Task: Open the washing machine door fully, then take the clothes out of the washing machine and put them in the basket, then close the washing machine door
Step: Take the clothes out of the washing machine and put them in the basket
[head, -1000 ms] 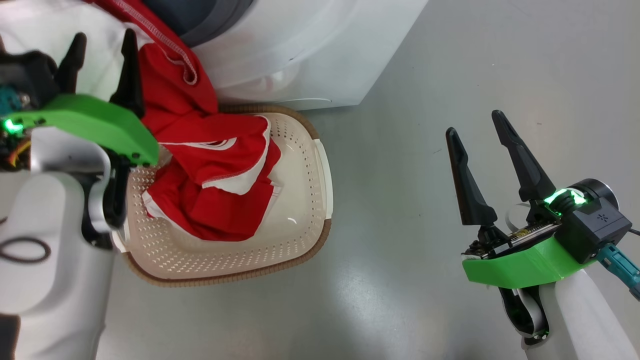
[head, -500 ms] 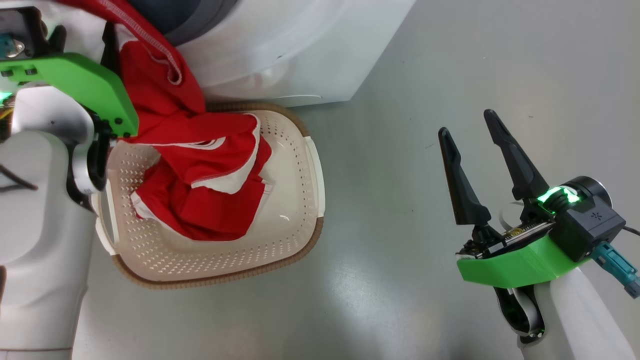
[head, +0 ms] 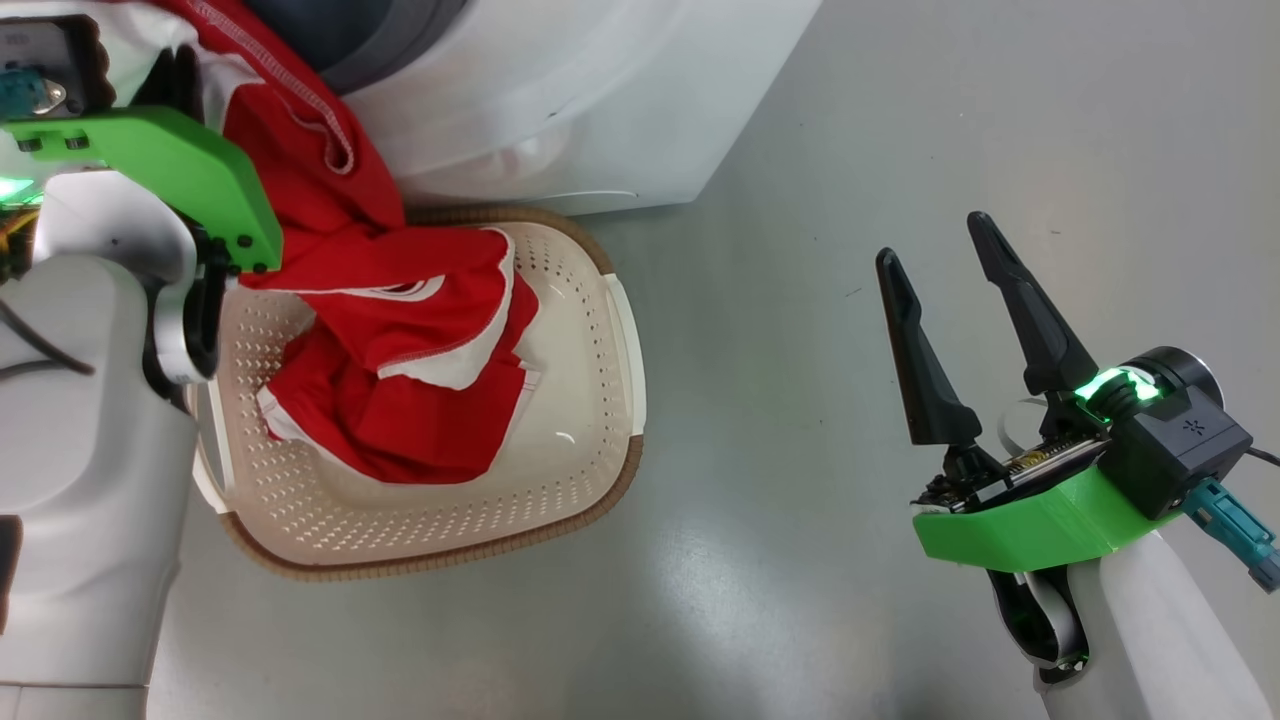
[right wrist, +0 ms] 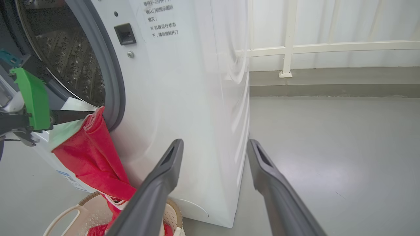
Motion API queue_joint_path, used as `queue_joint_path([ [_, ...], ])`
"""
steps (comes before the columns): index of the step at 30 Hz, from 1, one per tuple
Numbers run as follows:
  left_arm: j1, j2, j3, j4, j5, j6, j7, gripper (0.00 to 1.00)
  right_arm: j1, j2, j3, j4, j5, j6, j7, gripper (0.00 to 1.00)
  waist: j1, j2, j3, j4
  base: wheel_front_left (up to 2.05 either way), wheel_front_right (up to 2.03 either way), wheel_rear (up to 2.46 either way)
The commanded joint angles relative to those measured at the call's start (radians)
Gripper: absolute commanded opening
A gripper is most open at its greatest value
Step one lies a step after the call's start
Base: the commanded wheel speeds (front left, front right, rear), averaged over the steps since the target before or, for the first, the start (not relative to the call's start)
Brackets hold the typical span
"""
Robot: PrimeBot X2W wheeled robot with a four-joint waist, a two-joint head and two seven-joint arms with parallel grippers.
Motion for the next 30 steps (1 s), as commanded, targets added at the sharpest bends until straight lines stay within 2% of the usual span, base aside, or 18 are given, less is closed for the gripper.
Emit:
queue_joint_path([
  [1, 0.004, 0.035, 0.021, -0.032, 0.001, -0.003, -0.027, 0.0, 0.01, 0.003, 0.02, -0.02, 0.012, 0.005, -0.006, 1.0, 0.0, 0.0, -0.004, 0.003, 0.0, 0.0, 0.0],
  [10, 0.065, 0.024, 0.038, -0.115, -0.022, -0.017, -0.162, 0.0, 0.023, 0.003, 0.011, -0.02, 0.005, 0.005, -0.006, 1.0, 0.0, 0.0, -0.017, 0.02, 0.0, 0.0, 0.0],
  [19, 0.208, 0.019, 0.067, -0.348, -0.074, -0.04, -0.251, 0.0, 0.036, 0.003, 0.004, -0.021, -0.004, 0.005, -0.006, 1.0, 0.0, 0.0, -0.029, 0.037, 0.0, 0.0, 0.0],
  [24, 0.313, 0.03, 0.078, -0.52, -0.085, -0.025, -0.246, 0.0, 0.038, 0.003, 0.001, -0.019, -0.004, 0.005, -0.006, 1.0, 0.0, 0.0, -0.037, 0.044, 0.0, 0.0, 0.0],
  [30, 0.448, 0.038, 0.087, -0.737, -0.08, 0.018, -0.232, 0.0, 0.042, 0.003, -0.004, -0.019, -0.003, 0.005, -0.006, 1.0, 0.0, 0.0, -0.048, 0.051, 0.0, 0.0, 0.0],
])
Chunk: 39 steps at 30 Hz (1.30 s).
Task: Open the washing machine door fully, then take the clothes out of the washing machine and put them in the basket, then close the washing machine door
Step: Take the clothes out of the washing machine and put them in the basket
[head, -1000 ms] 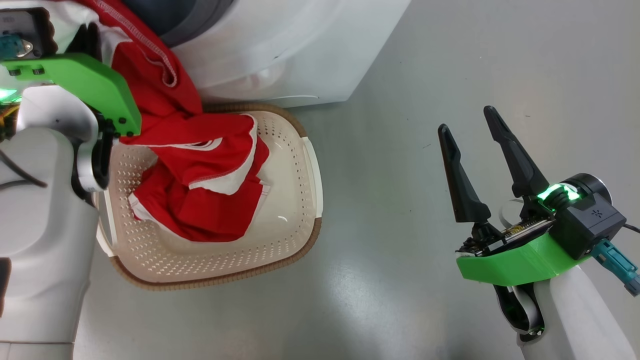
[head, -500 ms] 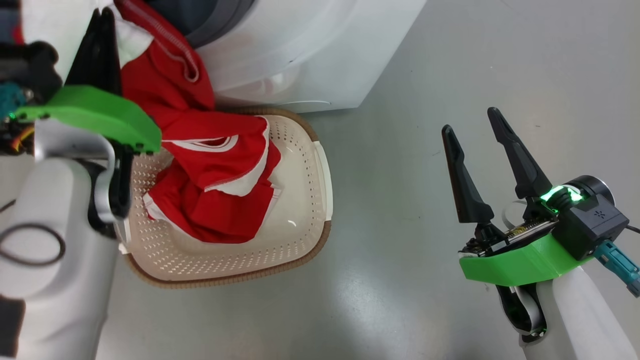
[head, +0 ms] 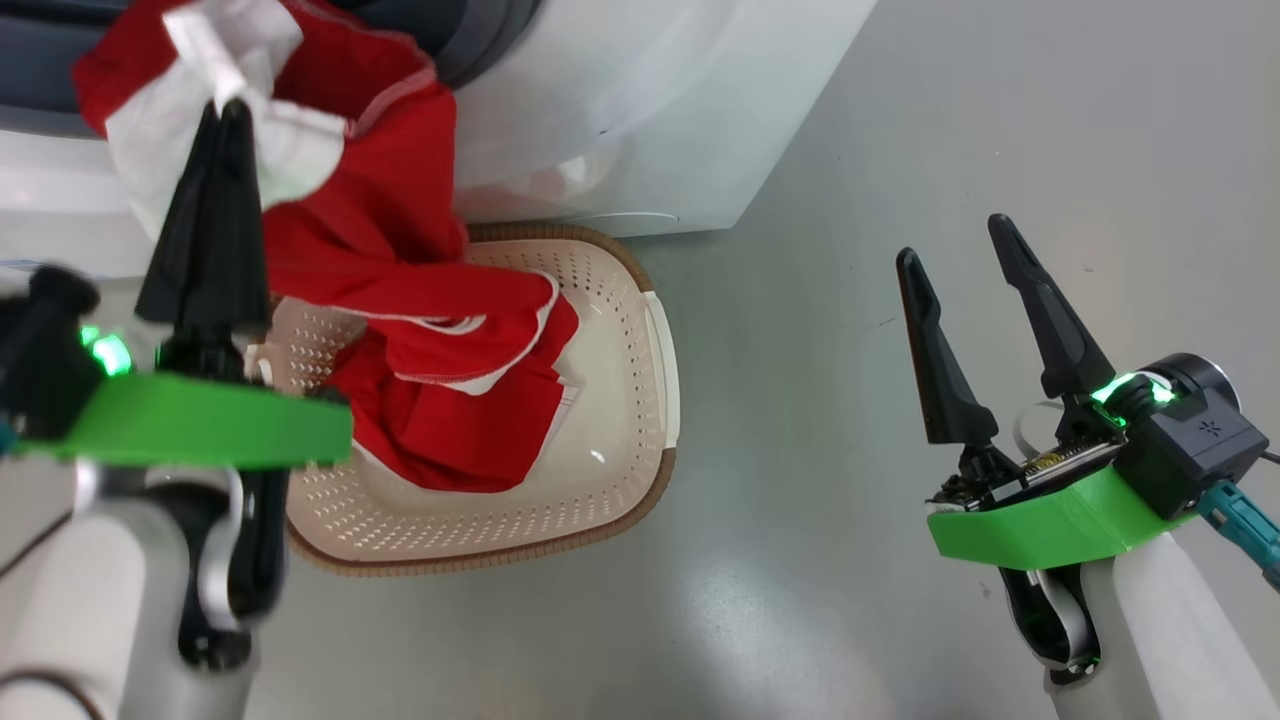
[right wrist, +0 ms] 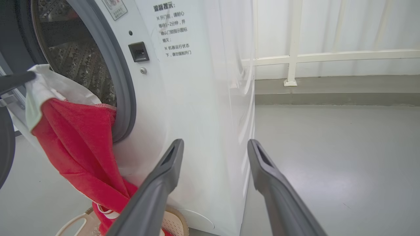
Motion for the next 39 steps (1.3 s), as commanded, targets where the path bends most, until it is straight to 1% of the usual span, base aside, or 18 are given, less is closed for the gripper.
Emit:
queue_joint_path([
  [1, 0.032, 0.036, 0.039, -0.052, 0.004, 0.011, 0.004, 0.0, 0.032, 0.003, 0.021, -0.022, -0.001, 0.005, -0.006, 1.0, 0.0, 0.0, -0.003, 0.003, 0.0, 0.0, 0.0],
  [6, 0.145, 0.026, 0.031, -0.184, 0.003, 0.047, 0.033, 0.0, 0.035, 0.003, 0.016, -0.025, -0.002, 0.005, -0.006, 1.0, 0.0, 0.0, -0.005, 0.011, 0.0, 0.0, 0.0],
  [9, 0.209, 0.013, 0.011, -0.229, -0.007, 0.057, 0.055, 0.0, 0.036, 0.003, 0.013, -0.028, -0.004, 0.005, -0.006, 1.0, 0.0, 0.0, -0.003, 0.017, 0.0, 0.0, 0.0],
  [12, 0.259, -0.005, -0.006, -0.241, -0.026, 0.061, 0.066, 0.0, 0.037, 0.003, 0.012, -0.03, -0.006, 0.005, -0.006, 1.0, 0.0, 0.0, 0.0, 0.023, 0.0, 0.0, 0.0],
  [16, 0.288, -0.024, -0.023, -0.182, -0.066, 0.046, 0.074, 0.0, 0.033, 0.003, 0.015, -0.029, -0.008, 0.005, -0.006, 1.0, 0.0, 0.0, 0.003, 0.028, 0.0, 0.0, 0.0],
  [20, 0.276, -0.052, -0.038, -0.051, -0.12, 0.008, 0.07, 0.0, 0.025, 0.003, 0.023, -0.027, -0.008, 0.005, -0.006, 1.0, 0.0, 0.0, 0.007, 0.024, 0.0, 0.0, 0.0],
  [24, 0.236, -0.075, -0.063, 0.131, -0.15, -0.035, 0.067, 0.0, 0.019, 0.003, 0.029, -0.025, -0.006, 0.005, -0.006, 1.0, 0.0, 0.0, 0.015, 0.016, 0.0, 0.0, 0.0],
  [25, 0.236, -0.075, -0.063, 0.131, -0.15, -0.035, 0.067, 0.0, 0.019, 0.003, 0.029, -0.025, -0.006, 0.005, -0.006, 1.0, 0.0, 0.0, 0.015, 0.016, 0.0, 0.0, 0.0],
  [35, 0.055, -0.131, -0.09, 0.627, -0.183, -0.136, -0.016, 0.0, 0.005, 0.003, 0.038, -0.025, 0.0, 0.005, -0.006, 1.0, 0.0, 0.0, 0.042, -0.015, 0.0, 0.0, 0.0],
  [36, 0.021, -0.138, -0.096, 0.723, -0.185, -0.153, -0.033, 0.0, 0.002, 0.003, 0.041, -0.024, 0.001, 0.005, -0.006, 1.0, 0.0, 0.0, 0.045, -0.02, 0.0, 0.0, 0.0],
  [39, -0.028, -0.148, -0.102, 0.86, -0.191, -0.179, -0.06, 0.0, -0.003, 0.003, 0.045, -0.025, 0.004, 0.005, -0.006, 1.0, 0.0, 0.0, 0.052, -0.027, 0.0, 0.0, 0.0],
])
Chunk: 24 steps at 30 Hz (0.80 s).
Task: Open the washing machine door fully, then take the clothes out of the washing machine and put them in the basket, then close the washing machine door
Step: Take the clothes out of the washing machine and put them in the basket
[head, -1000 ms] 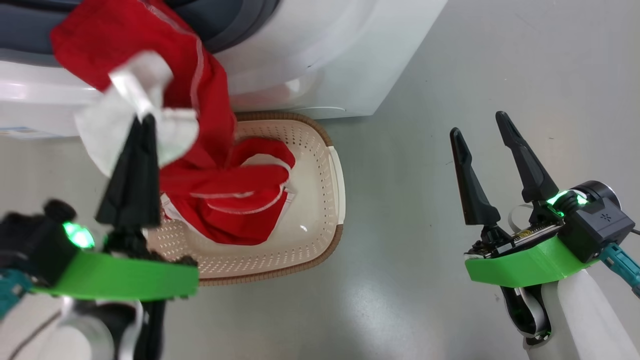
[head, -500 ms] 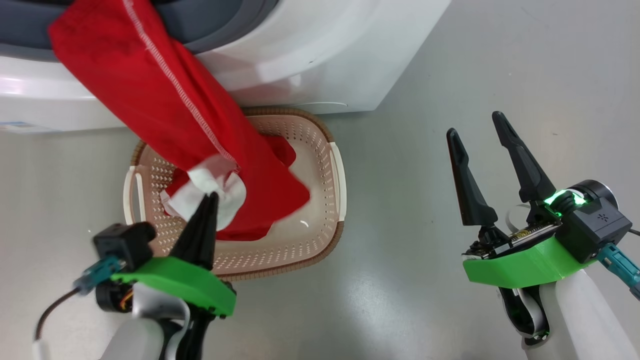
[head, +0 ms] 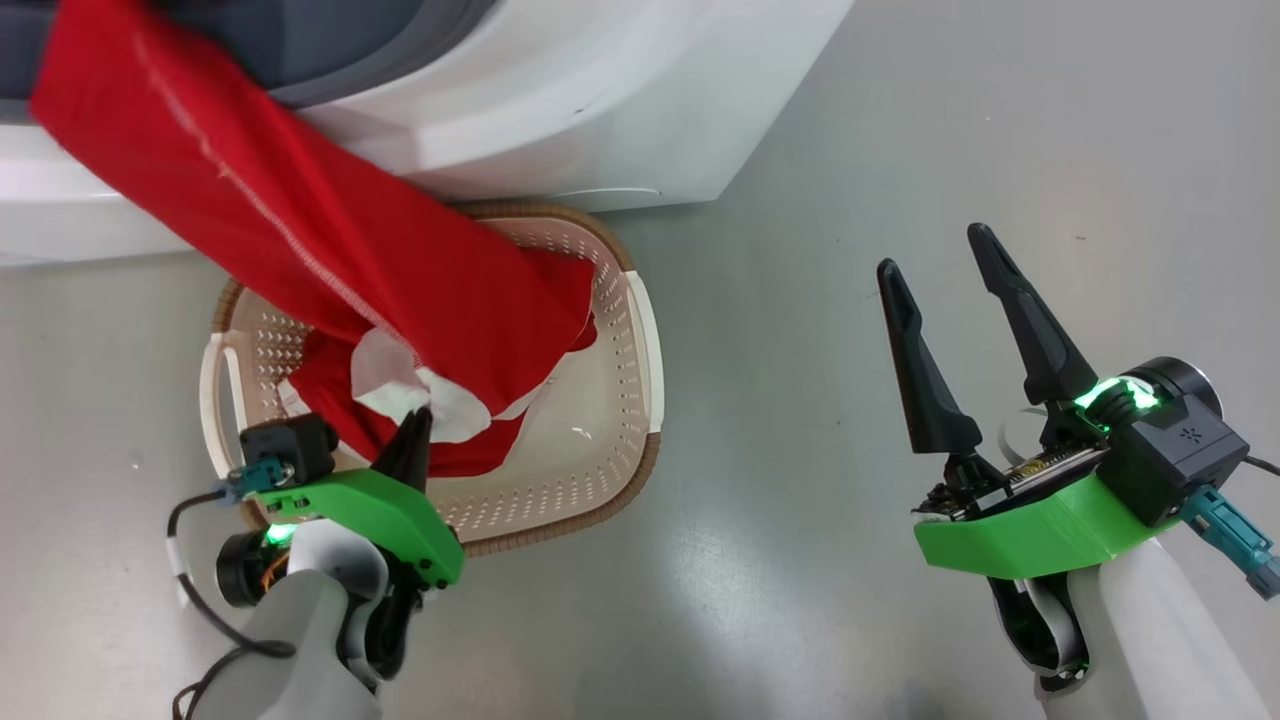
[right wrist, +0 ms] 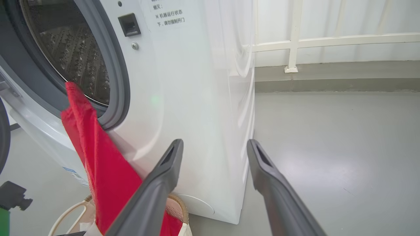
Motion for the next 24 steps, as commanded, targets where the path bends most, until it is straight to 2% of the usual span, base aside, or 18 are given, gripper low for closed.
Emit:
queue_joint_path([
  [1, -0.012, 0.014, 0.018, 0.034, -0.005, -0.012, -0.019, 0.0, -0.008, 0.003, 0.022, -0.023, 0.005, 0.005, -0.006, 1.0, 0.0, -0.0001, 0.005, -0.005, 0.0, 0.0, 0.0],
  [8, -0.099, -0.007, -0.002, 0.268, -0.021, -0.057, -0.065, 0.0, -0.016, 0.003, 0.025, -0.021, 0.007, 0.005, -0.006, 1.0, 0.0, -0.0001, 0.019, -0.009, 0.0, 0.0, 0.0],
  [17, -0.169, -0.019, -0.008, 0.427, -0.063, -0.084, -0.112, 0.0, -0.026, 0.003, 0.035, -0.017, 0.008, 0.005, -0.006, 1.0, 0.0, -0.0001, 0.031, -0.015, 0.0, 0.0, 0.0],
  [18, -0.174, -0.019, -0.009, 0.437, -0.066, -0.085, -0.113, 0.24, -0.027, 0.003, 0.035, -0.016, 0.009, 0.005, -0.006, 1.0, 0.0, -0.0001, 0.032, -0.016, 0.0, 0.0, 0.0],
  [20, -0.183, -0.02, -0.011, 0.453, -0.075, -0.088, -0.114, 0.43, -0.029, 0.003, 0.037, -0.015, 0.009, 0.005, -0.006, 1.0, 0.0, -0.0001, 0.034, -0.016, 0.0, 0.0, 0.0],
  [22, -0.191, -0.02, -0.014, 0.463, -0.08, -0.09, -0.118, 0.93, -0.03, 0.003, 0.037, -0.014, 0.01, 0.005, -0.006, 1.0, 0.0, -0.0001, 0.035, -0.017, 0.0, 0.0, 0.0],
  [23, -0.193, -0.021, -0.016, 0.468, -0.082, -0.09, -0.12, 1.0, -0.03, 0.003, 0.038, -0.013, 0.01, 0.005, -0.006, 1.0, 0.0, -0.0001, 0.035, -0.017, 0.0, 0.0, 0.0],
  [24, -0.196, -0.021, -0.019, 0.471, -0.083, -0.091, -0.122, 1.0, -0.03, 0.003, 0.038, -0.012, 0.011, 0.005, -0.006, 1.0, 0.0, -0.0001, 0.034, -0.017, 0.0, 0.0, 0.0],
])
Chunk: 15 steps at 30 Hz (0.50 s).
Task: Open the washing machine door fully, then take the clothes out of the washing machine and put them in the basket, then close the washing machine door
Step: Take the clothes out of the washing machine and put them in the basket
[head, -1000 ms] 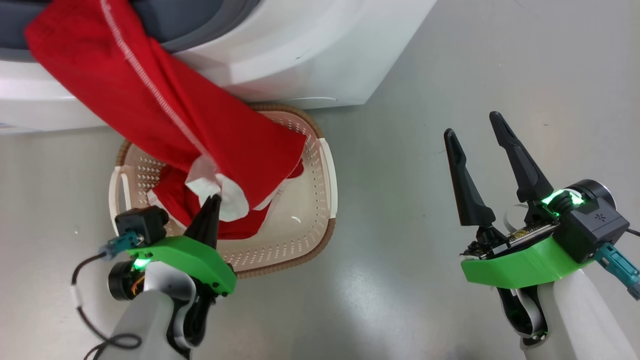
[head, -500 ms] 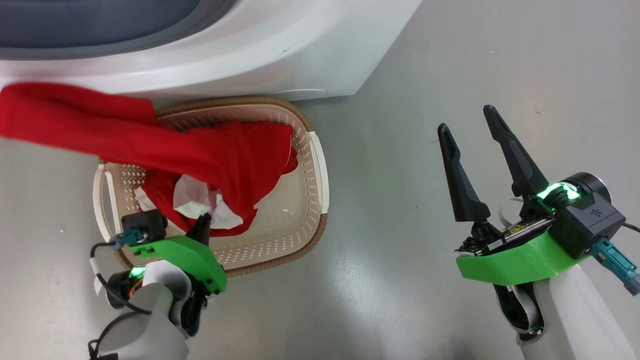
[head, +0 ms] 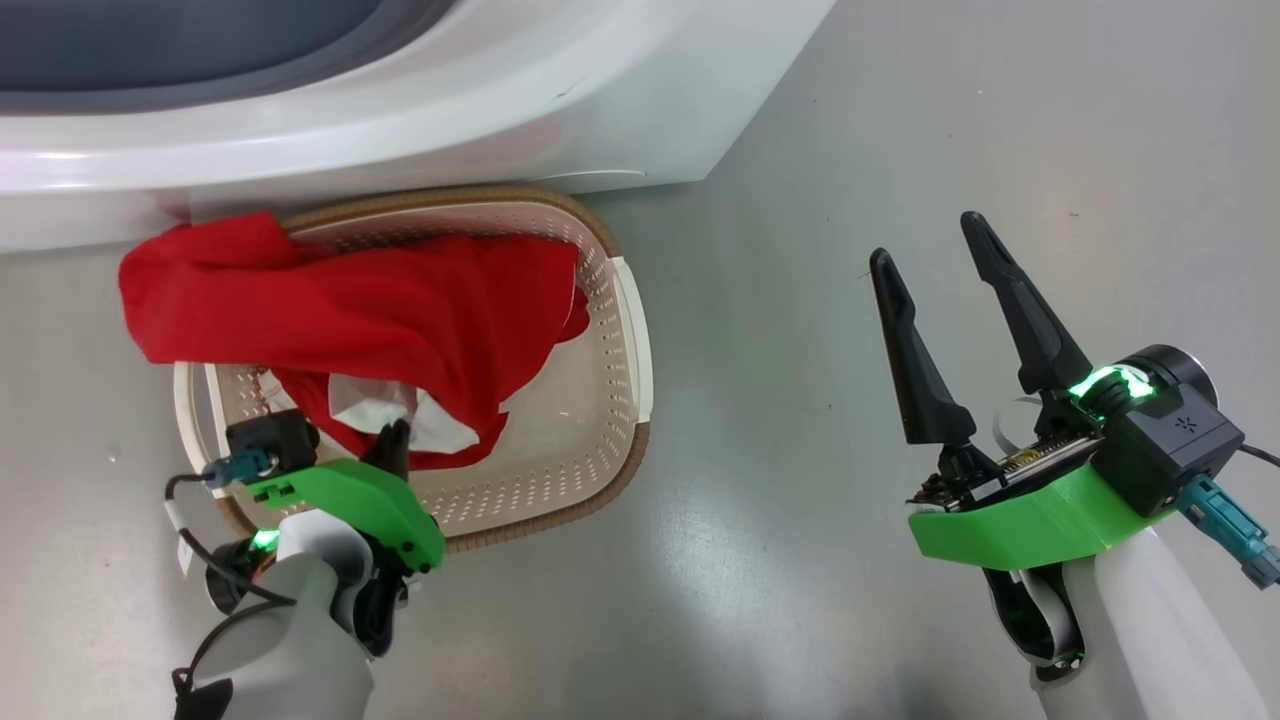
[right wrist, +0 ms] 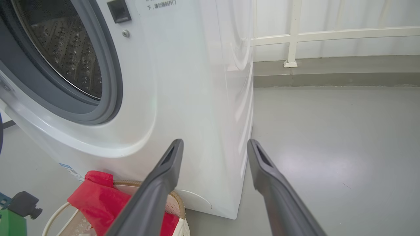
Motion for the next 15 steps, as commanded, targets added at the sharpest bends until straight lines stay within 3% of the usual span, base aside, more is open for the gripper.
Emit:
queue_joint_path([
  [1, 0.007, 0.025, 0.011, 0.002, -0.007, -0.004, -0.015, 1.0, -0.009, 0.003, 0.028, -0.019, 0.01, 0.005, -0.006, 1.0, 0.0, 0.0, -0.001, 0.0, 0.0, 0.0, 0.0],
  [15, -0.026, 0.028, -0.005, 0.0, 0.004, -0.005, -0.062, 1.0, 0.0, 0.003, 0.016, -0.013, 0.007, 0.005, -0.006, 1.0, 0.0, 0.0, -0.024, 0.017, 0.0, 0.0, 0.0],
])
